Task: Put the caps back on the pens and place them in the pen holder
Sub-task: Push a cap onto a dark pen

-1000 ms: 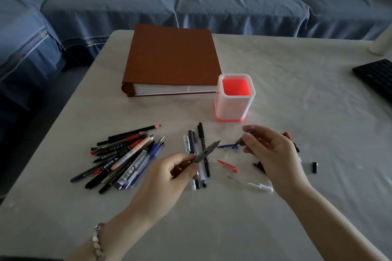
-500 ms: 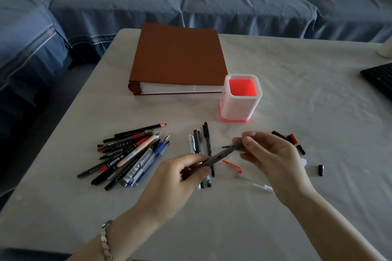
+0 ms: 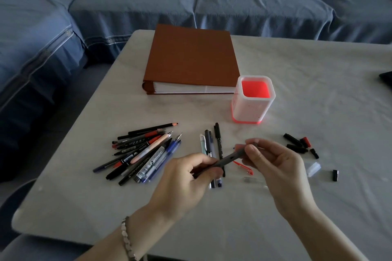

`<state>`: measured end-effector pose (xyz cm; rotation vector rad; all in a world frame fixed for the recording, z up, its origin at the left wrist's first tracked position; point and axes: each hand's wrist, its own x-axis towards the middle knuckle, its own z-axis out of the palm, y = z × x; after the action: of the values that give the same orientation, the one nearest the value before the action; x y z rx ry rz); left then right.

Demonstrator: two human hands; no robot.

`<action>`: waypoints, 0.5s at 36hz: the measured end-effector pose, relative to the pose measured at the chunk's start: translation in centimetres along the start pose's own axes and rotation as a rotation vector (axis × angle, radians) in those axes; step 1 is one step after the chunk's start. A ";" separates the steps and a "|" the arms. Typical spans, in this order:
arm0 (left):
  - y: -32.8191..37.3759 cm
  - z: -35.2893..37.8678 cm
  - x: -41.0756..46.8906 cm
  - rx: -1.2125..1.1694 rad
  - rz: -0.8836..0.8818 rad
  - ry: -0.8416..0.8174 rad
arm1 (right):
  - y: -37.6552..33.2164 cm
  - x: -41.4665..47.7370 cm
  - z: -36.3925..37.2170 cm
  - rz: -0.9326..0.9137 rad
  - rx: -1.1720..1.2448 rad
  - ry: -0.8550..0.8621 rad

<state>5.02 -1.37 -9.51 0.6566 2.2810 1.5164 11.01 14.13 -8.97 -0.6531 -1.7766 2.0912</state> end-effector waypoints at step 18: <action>-1.6 -0.6 1.1 0.227 0.265 0.053 | 0.7 0.1 1.5 0.074 0.199 0.026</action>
<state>3.47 -1.71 -10.78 1.0287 2.5112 1.4087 10.21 12.79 -9.52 -0.6956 -1.5262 2.2609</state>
